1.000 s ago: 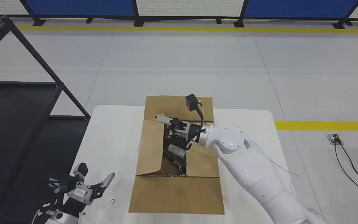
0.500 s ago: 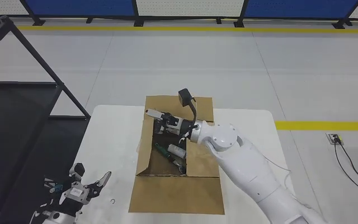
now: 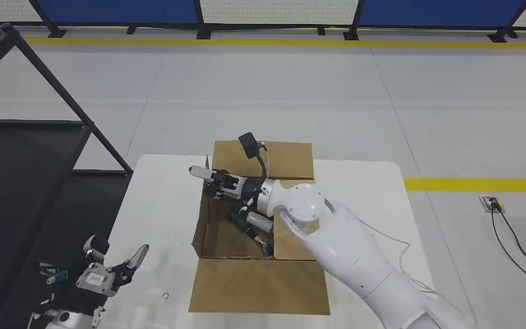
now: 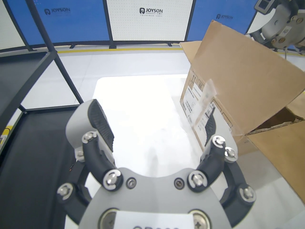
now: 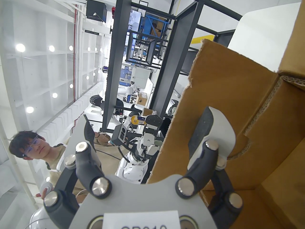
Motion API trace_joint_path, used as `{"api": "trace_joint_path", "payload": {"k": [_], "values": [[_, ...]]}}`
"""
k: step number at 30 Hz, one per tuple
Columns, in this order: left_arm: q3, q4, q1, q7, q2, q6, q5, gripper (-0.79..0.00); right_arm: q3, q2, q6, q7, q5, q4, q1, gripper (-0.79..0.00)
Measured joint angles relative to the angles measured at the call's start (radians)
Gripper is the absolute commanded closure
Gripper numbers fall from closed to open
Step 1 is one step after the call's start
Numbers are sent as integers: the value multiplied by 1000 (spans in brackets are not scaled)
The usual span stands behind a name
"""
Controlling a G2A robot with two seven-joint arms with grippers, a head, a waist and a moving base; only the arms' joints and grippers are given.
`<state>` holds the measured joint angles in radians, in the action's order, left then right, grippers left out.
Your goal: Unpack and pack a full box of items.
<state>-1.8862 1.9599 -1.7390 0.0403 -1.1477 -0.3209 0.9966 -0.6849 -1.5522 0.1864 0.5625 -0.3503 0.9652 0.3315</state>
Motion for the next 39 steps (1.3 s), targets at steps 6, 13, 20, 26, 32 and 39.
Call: {"api": "trace_joint_path", "payload": {"k": [6, 13, 20, 26, 32, 39], "values": [[-41, -2, -29, -34, 1, -87, -129, -785, 75, -70, 20, -15, -10, -106, -60, -785], [-41, 16, -35, -59, 1, -126, -180, -785, 120, -145, 62, 19, -50, -239, -105, -785], [-4, 14, 2, -78, -3, -63, -197, -785, 140, -201, 108, 69, -77, -329, -121, -785], [38, 15, 21, -103, -5, -38, -154, -785, 138, -239, 147, 91, -93, -403, -129, -785], [81, -23, 71, -167, -4, -4, -122, -785, 113, -259, 217, 142, -119, -447, -134, -785], [102, -62, 106, -197, -4, 43, -95, -785, 70, -255, 342, 181, -112, -454, -137, -785]]}}
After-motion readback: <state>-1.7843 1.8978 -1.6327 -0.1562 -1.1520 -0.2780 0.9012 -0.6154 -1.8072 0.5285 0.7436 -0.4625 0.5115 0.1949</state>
